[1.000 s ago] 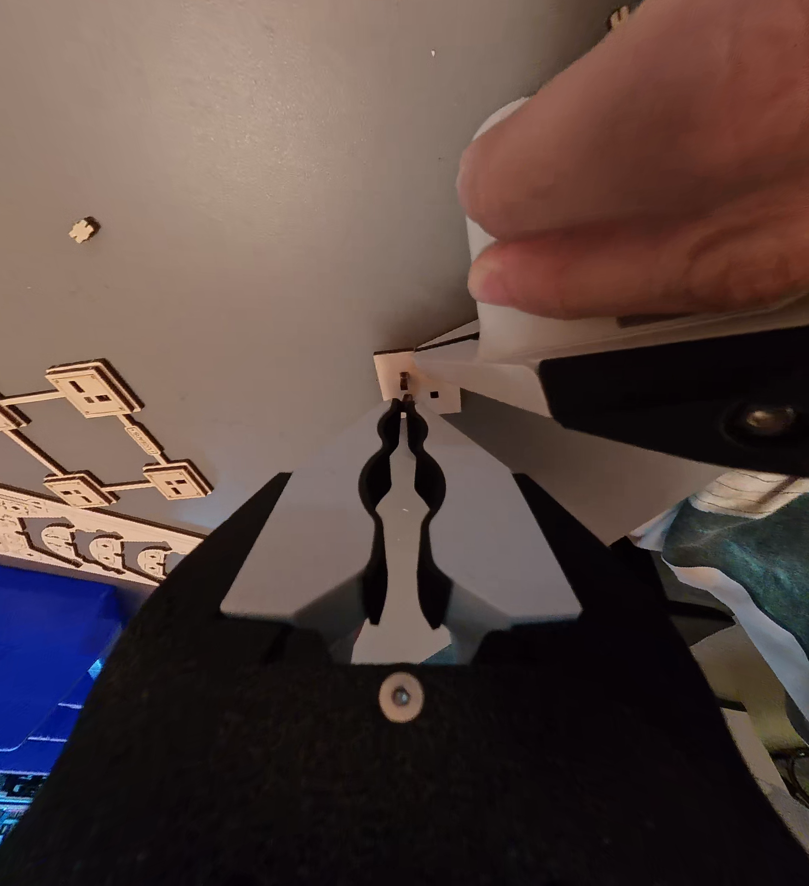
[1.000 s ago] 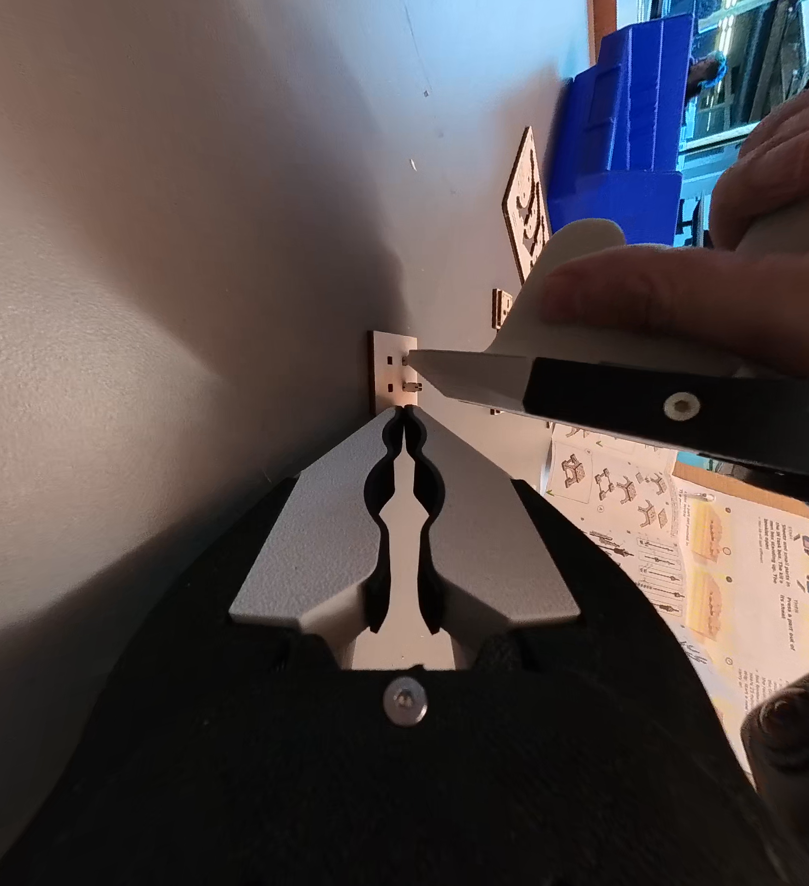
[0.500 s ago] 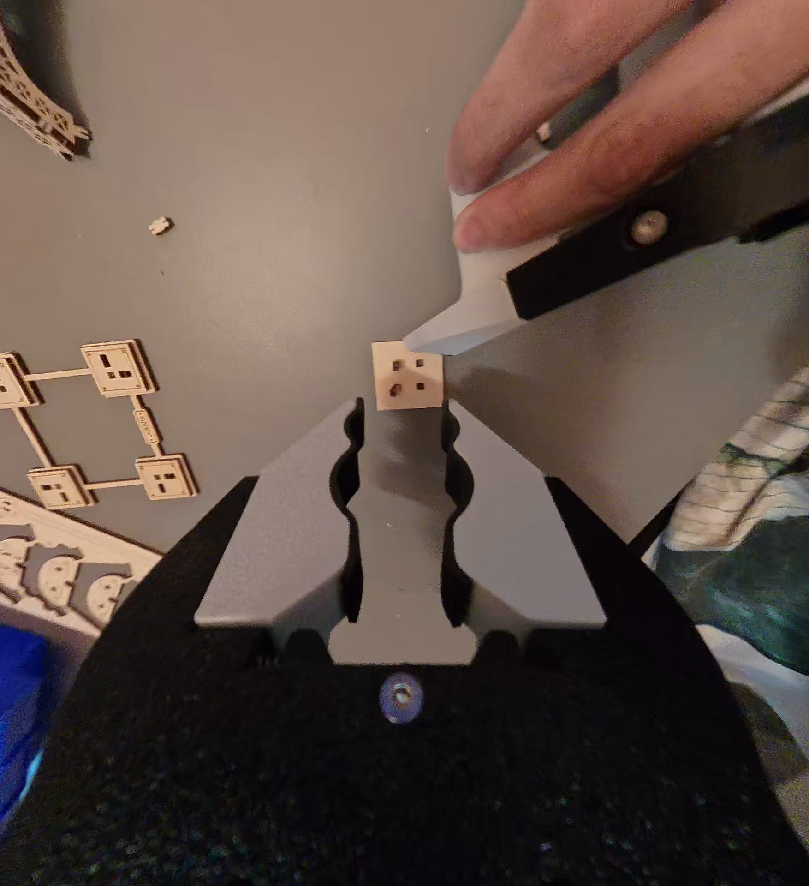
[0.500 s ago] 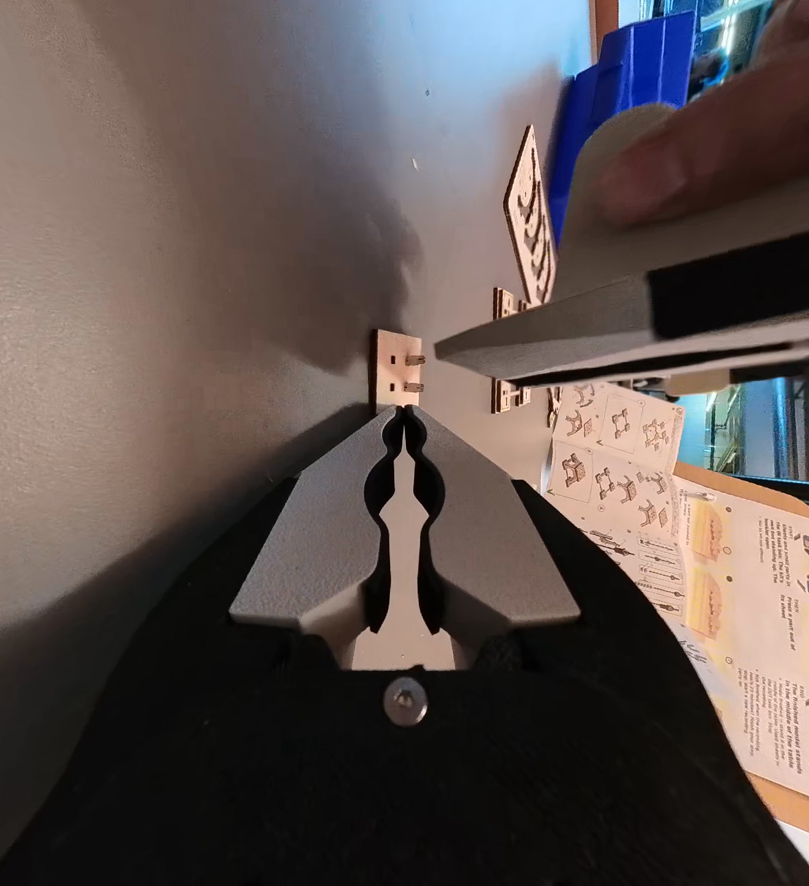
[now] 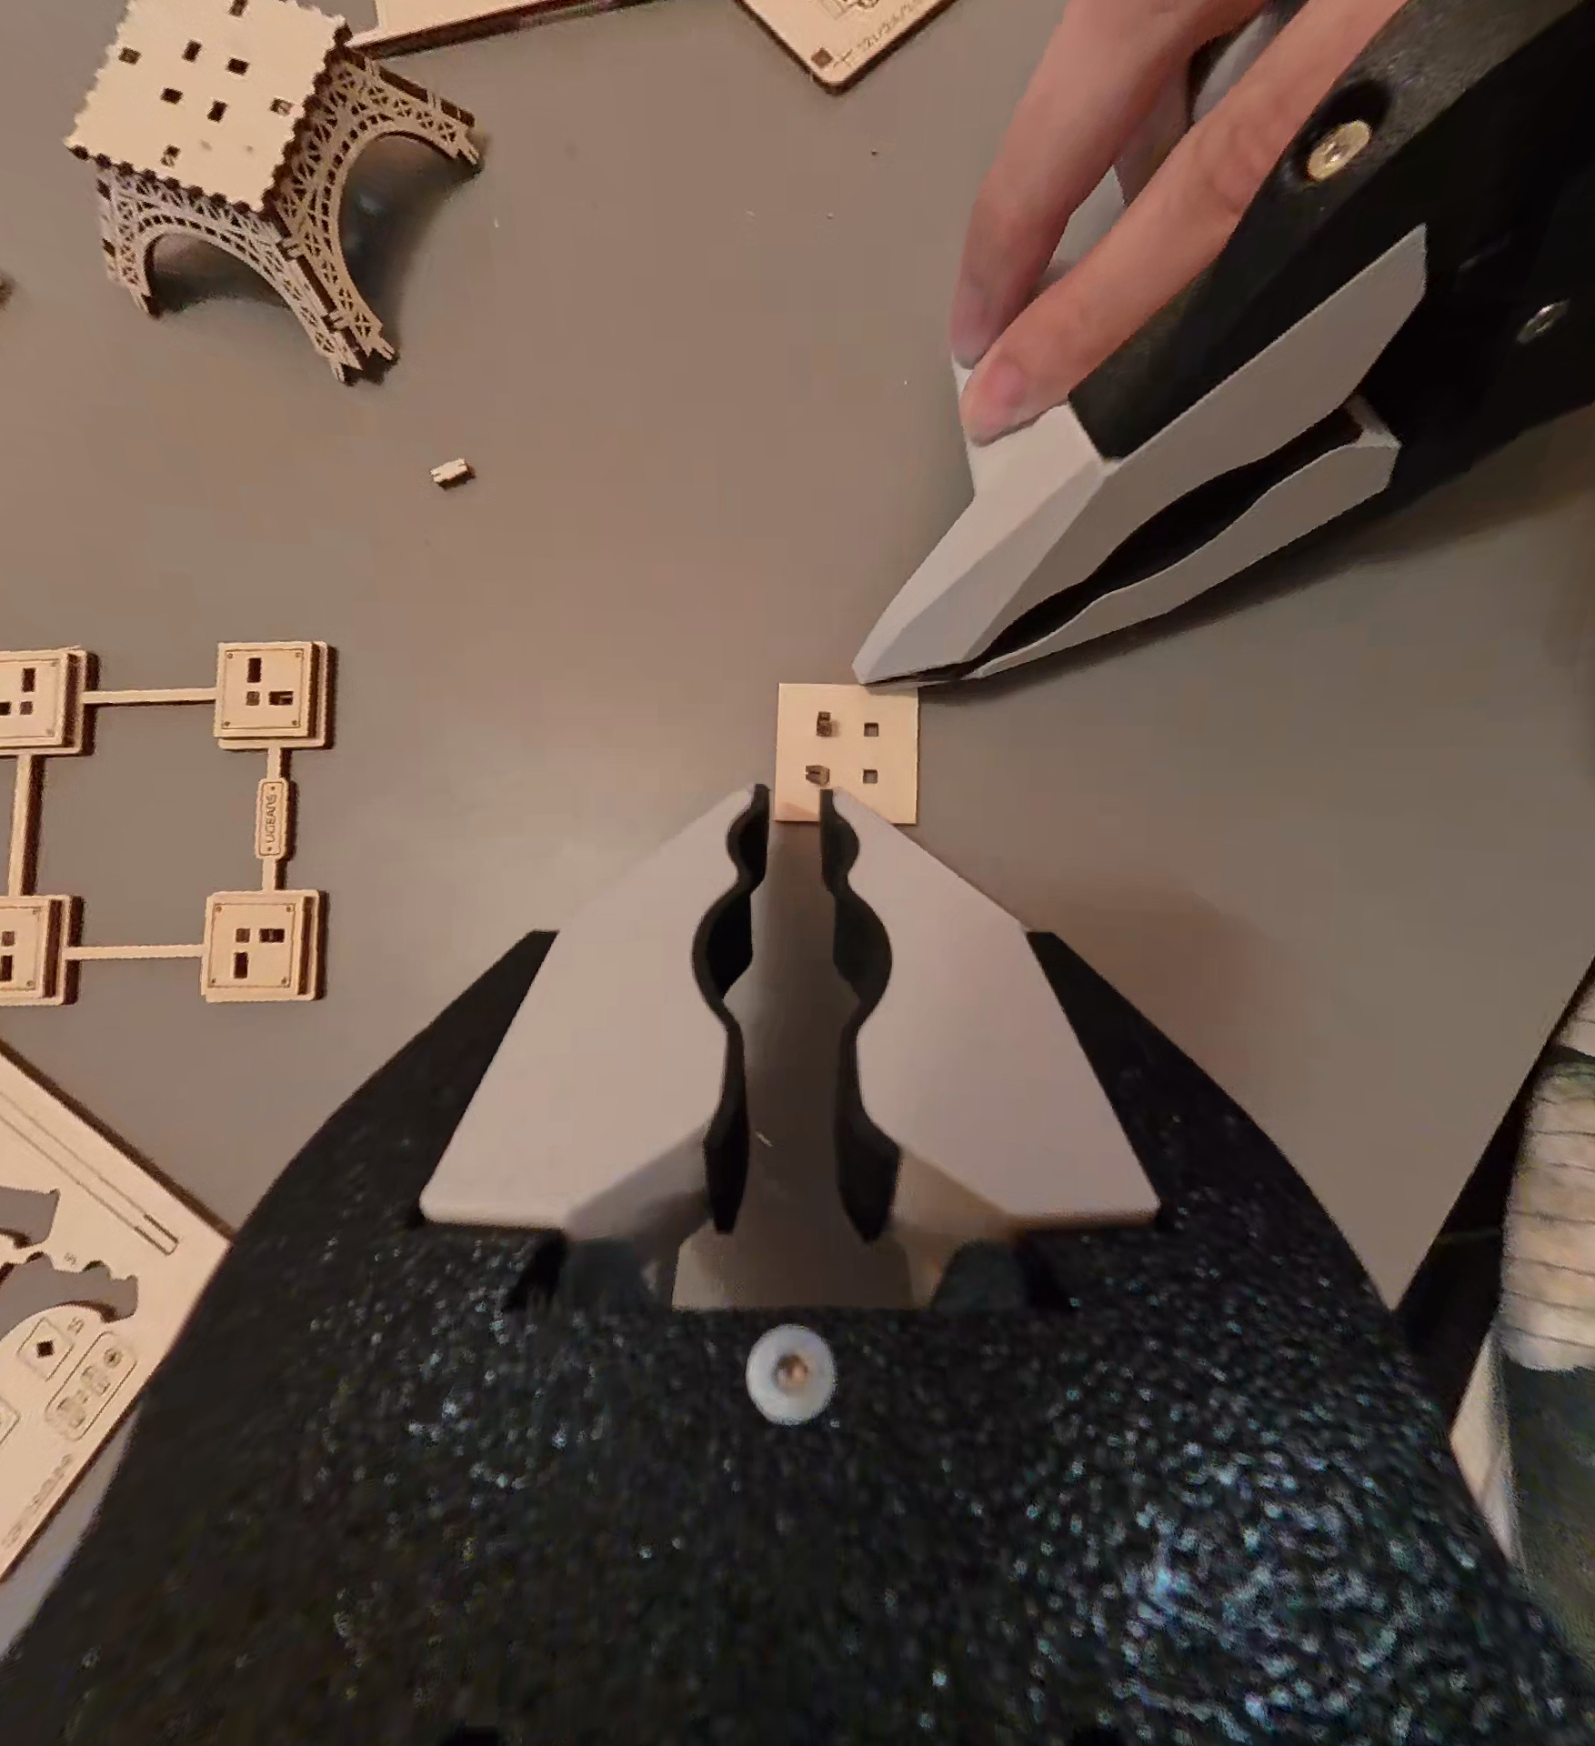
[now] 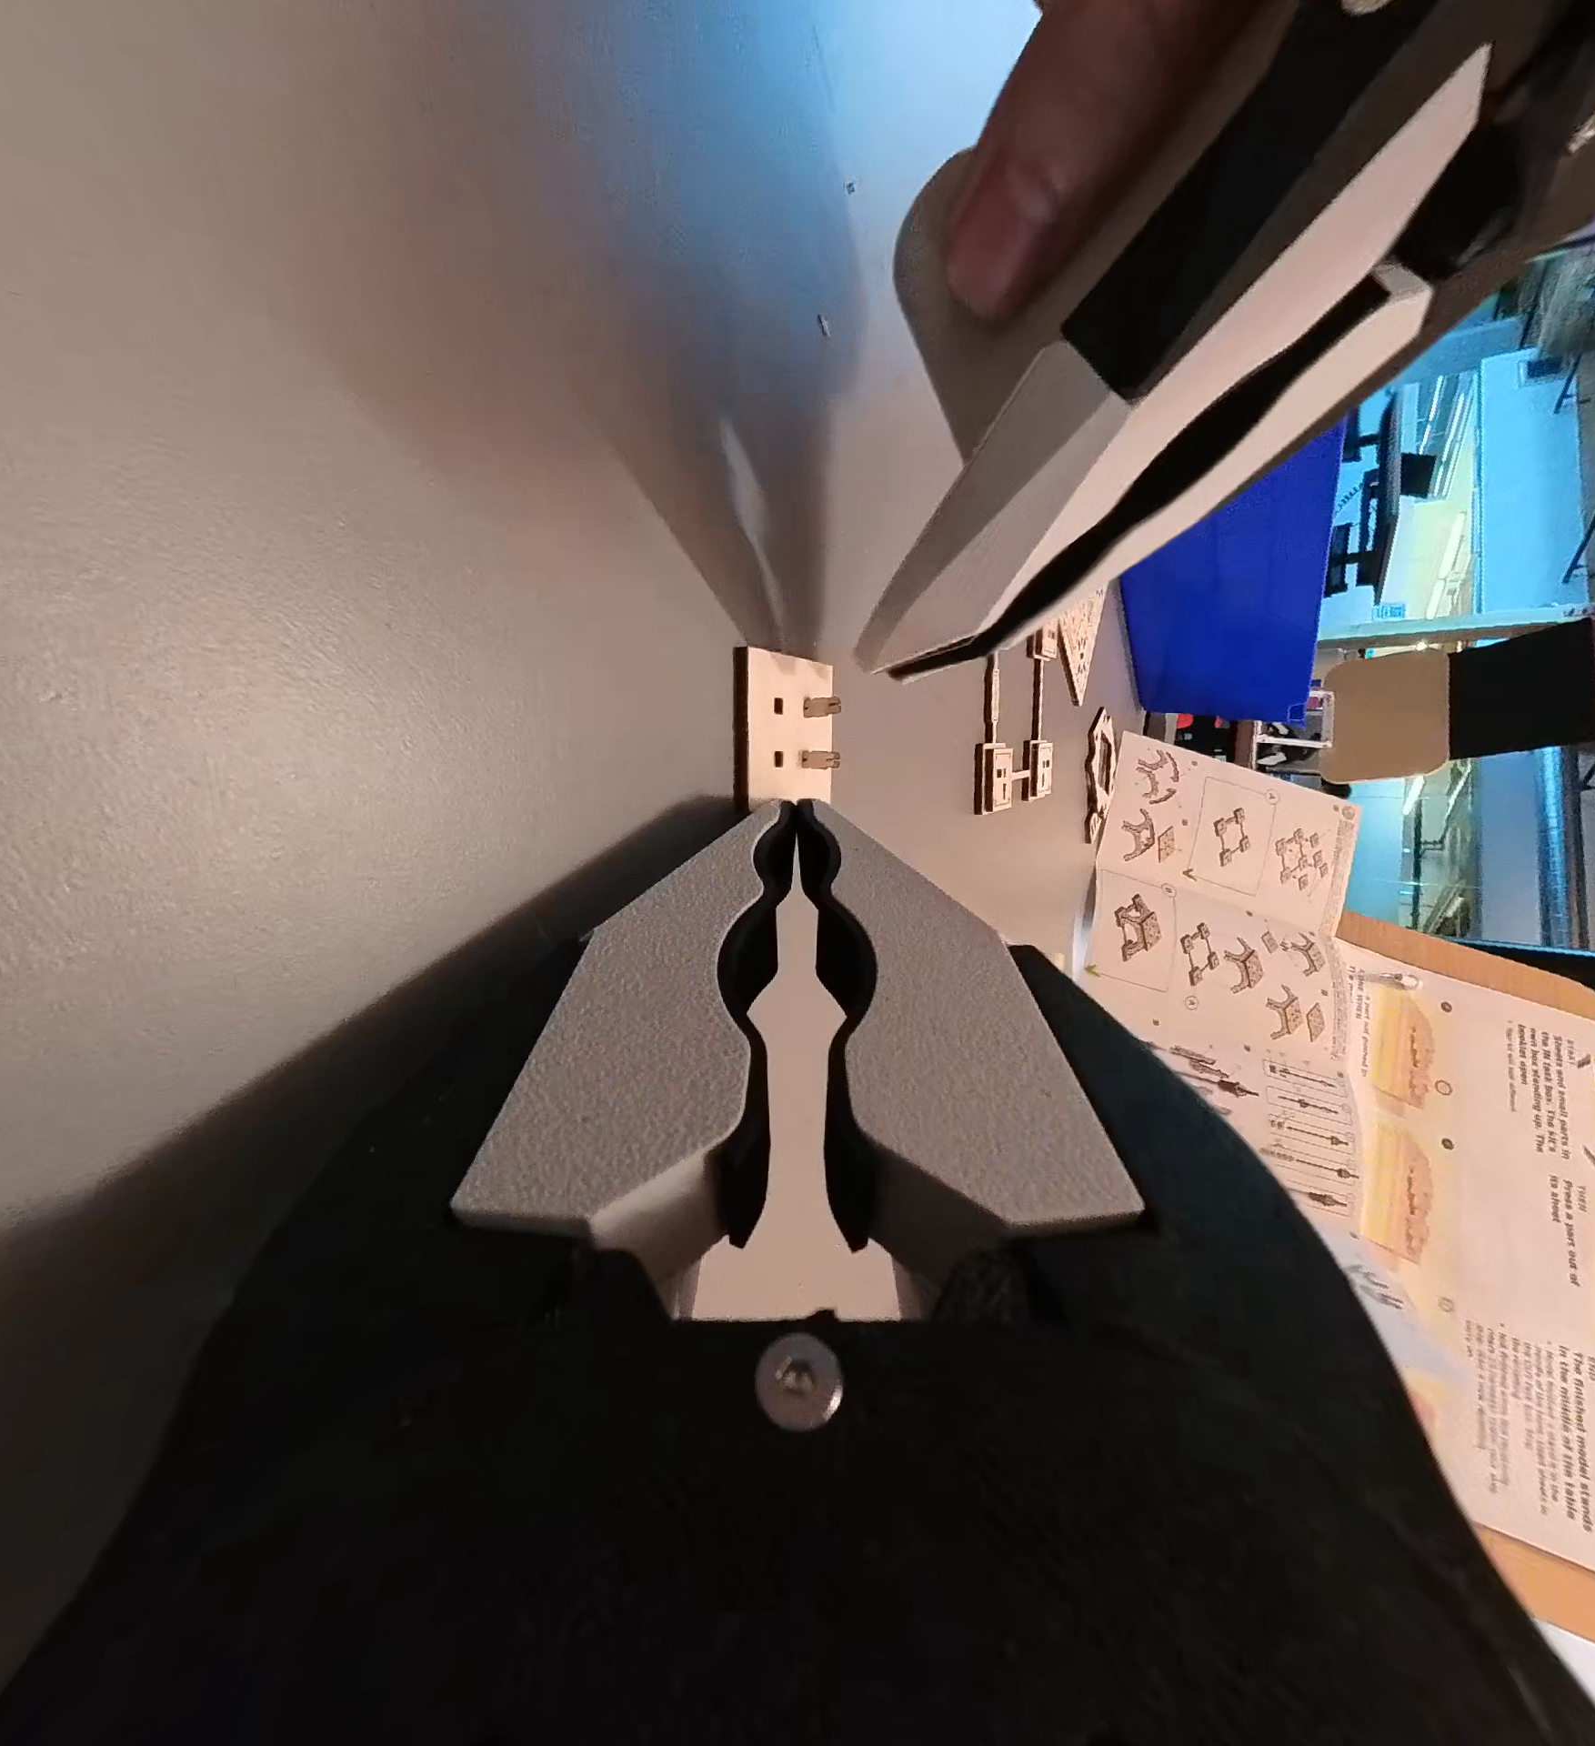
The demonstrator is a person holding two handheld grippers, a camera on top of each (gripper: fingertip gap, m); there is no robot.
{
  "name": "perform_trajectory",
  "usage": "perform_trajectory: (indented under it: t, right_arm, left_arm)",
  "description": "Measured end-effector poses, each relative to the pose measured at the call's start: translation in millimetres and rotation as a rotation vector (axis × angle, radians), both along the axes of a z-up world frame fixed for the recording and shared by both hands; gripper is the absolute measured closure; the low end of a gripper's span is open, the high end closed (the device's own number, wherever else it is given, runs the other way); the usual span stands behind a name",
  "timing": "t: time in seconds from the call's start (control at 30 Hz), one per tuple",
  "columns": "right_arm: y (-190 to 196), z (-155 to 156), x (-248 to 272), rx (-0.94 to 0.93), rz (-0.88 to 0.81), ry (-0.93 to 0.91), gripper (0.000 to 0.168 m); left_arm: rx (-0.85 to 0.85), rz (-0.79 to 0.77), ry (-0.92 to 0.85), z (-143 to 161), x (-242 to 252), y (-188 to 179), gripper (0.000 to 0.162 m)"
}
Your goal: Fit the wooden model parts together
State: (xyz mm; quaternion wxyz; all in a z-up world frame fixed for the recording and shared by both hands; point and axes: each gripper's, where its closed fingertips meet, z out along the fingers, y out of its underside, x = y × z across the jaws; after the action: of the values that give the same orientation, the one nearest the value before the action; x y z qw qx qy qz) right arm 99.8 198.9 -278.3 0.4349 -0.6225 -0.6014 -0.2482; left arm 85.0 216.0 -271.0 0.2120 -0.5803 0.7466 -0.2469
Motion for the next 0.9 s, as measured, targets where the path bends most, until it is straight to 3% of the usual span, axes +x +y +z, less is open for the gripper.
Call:
perform_trajectory:
  t: [0.9]
  right_arm:
    - [-1.4, 6.3, -1.8, 0.003, 0.01, 0.042, 0.168]
  left_arm:
    - [0.007, -0.095, -0.063, -8.6, 6.7, -4.7, 0.159]
